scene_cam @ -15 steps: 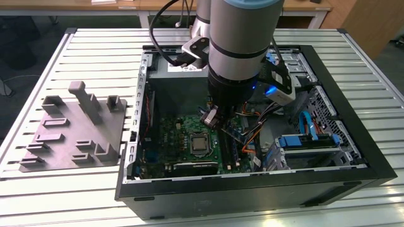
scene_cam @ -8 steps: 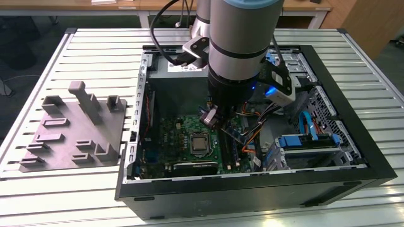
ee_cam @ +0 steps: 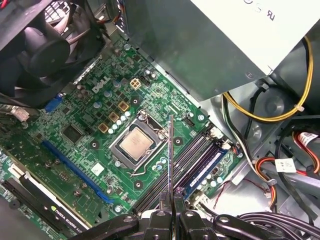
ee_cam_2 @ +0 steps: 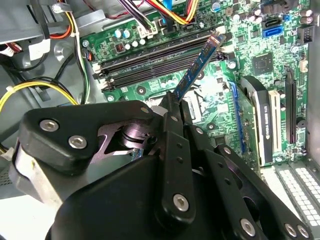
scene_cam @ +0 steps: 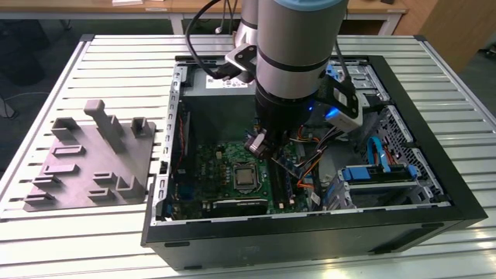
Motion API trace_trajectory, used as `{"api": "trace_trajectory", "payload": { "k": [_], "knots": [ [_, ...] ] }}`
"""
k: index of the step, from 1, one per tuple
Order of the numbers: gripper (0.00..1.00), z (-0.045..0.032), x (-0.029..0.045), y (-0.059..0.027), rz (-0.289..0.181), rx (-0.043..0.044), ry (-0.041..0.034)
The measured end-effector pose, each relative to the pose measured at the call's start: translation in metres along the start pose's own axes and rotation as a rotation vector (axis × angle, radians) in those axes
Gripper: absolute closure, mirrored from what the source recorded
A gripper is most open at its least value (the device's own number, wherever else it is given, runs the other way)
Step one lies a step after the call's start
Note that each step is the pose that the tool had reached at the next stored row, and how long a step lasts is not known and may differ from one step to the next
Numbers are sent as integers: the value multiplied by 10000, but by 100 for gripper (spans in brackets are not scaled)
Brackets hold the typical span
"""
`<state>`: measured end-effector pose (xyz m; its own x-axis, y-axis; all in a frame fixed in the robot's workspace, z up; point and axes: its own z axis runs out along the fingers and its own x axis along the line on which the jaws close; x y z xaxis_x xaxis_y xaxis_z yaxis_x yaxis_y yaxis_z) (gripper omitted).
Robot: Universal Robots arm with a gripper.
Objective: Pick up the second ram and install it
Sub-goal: 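Insert the second ram into the second slot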
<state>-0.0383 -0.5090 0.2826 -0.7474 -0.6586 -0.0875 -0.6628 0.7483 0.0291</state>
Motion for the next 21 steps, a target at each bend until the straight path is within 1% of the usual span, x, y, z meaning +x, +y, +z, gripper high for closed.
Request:
{"api": "trace_trajectory", "payload": {
  "k": [21],
  "knots": [
    [86, 2, 0, 0, 751, 66, -23]
  ]
}}
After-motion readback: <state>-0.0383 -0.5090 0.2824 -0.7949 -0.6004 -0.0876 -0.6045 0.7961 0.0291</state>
